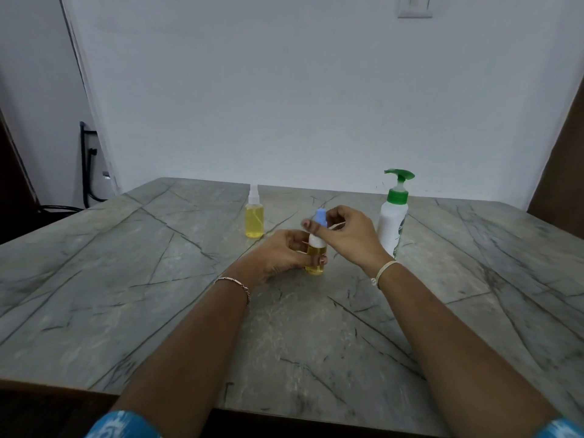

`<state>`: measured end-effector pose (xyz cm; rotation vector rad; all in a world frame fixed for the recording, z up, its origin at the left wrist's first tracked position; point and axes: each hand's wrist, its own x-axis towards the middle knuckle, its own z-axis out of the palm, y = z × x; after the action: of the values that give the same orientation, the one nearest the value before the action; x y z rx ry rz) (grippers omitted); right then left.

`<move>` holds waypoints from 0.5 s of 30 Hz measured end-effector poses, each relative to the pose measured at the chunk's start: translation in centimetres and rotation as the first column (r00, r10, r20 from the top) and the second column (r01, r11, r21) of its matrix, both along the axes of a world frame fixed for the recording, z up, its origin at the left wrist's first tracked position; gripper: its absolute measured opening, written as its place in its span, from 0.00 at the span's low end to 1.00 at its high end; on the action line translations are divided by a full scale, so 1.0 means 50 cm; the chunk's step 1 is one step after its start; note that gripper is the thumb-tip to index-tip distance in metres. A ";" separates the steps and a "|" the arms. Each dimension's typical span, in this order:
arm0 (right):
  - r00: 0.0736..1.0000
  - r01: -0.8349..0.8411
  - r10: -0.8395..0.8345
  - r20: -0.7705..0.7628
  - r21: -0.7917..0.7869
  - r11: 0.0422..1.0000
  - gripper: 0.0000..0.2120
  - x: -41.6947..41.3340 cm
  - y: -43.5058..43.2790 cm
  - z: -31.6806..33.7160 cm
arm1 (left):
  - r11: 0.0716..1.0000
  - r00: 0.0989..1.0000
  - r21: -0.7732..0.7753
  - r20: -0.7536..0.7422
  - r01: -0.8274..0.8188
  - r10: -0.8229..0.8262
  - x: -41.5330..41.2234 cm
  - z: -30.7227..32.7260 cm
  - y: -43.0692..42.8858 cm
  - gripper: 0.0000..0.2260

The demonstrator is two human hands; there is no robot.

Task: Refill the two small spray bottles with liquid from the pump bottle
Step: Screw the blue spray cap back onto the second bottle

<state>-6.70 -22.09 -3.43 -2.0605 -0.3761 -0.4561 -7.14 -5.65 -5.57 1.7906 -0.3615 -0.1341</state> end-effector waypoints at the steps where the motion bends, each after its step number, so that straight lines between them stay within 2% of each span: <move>1: 0.997 -0.055 0.060 -0.054 0.089 0.994 0.22 -0.001 -0.001 0.004 | 1.000 1.000 0.001 -0.002 0.002 -0.002 0.001 -0.001 0.001 0.22; 3: 0.972 -0.182 0.213 -0.101 0.256 0.950 0.18 -0.002 -0.005 0.010 | 1.000 1.000 0.004 -0.003 0.003 -0.003 0.000 0.000 0.002 0.26; 5: 0.941 -0.287 0.327 -0.086 0.310 0.906 0.13 -0.004 -0.013 0.015 | 1.000 1.000 0.014 -0.011 0.004 -0.004 0.002 0.000 0.003 0.29; 8: 0.901 -0.371 0.425 -0.089 0.350 0.860 0.12 -0.009 -0.018 0.016 | 1.000 1.000 0.007 -0.022 0.011 -0.011 0.004 -0.001 0.002 0.24; 13: 0.956 -0.286 0.293 0.021 0.286 0.915 0.07 -0.003 -0.015 0.013 | 1.000 1.000 -0.001 -0.027 0.010 -0.010 -0.002 0.004 -0.002 0.17; 15: 0.977 -0.214 0.209 0.048 0.284 0.935 0.09 0.000 -0.008 0.009 | 1.000 1.000 -0.011 -0.026 0.013 -0.014 -0.003 0.004 -0.002 0.16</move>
<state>-6.72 -22.47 -2.98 -1.7125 -0.5059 -0.3730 -7.29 -5.74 -5.38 1.7745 -0.3554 -0.1644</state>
